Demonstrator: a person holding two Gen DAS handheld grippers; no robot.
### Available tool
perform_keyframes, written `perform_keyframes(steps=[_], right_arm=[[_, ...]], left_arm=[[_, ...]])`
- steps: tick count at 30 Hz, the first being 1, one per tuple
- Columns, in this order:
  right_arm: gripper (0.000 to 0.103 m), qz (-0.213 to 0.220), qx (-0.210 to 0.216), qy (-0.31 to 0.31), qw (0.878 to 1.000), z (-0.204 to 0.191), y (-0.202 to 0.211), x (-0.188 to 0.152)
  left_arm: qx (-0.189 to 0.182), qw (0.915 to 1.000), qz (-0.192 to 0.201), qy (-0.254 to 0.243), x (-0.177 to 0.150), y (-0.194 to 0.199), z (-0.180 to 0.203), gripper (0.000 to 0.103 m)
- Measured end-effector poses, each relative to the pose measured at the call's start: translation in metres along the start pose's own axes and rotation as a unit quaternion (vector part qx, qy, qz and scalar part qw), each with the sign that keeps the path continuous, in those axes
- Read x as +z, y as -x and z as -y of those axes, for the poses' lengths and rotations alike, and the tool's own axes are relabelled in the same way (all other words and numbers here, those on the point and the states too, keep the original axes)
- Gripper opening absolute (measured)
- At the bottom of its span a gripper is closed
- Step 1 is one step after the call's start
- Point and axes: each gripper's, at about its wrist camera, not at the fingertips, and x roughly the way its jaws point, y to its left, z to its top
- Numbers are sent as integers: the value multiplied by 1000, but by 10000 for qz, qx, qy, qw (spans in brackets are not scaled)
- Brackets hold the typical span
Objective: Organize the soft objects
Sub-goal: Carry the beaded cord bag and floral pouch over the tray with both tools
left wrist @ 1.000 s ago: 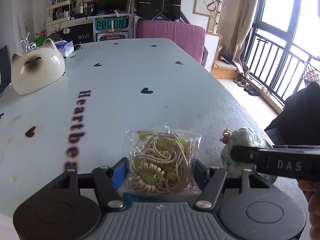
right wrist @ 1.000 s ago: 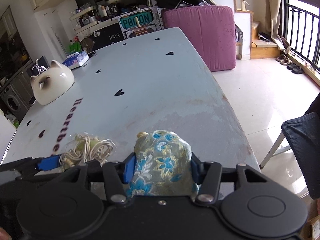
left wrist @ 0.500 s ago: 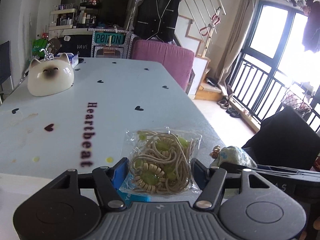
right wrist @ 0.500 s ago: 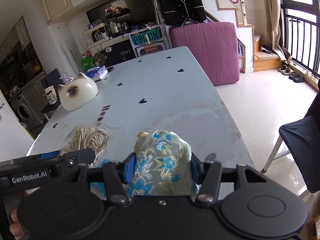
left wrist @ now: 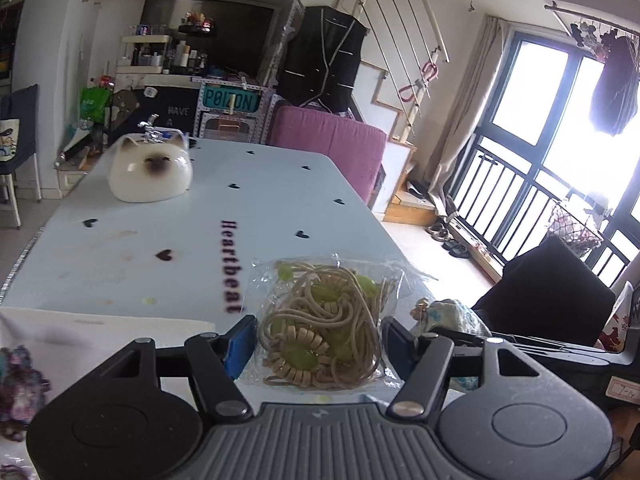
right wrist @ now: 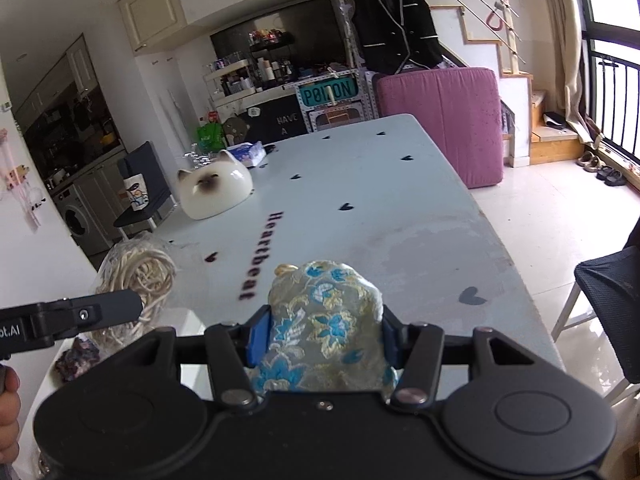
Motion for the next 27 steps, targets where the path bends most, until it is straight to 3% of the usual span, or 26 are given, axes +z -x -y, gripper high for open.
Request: perform_keyframes(steps=[6, 11, 21, 27], right_arm=[[56, 20, 235, 159, 9996, -33, 6, -5], [56, -39, 400, 249, 9989, -57, 3, -9], [56, -332, 701, 548, 9955, -107, -23, -20], [56, -507, 870, 610, 9931, -130, -44, -18]], left_arm=[[51, 9999, -12, 156, -6, 23, -36, 67], [-113, 9990, -172, 407, -16, 28, -77, 67], [-210, 9859, -848, 1430, -31, -7, -158, 67], [131, 9818, -1219, 1449, -49, -33, -183, 67]])
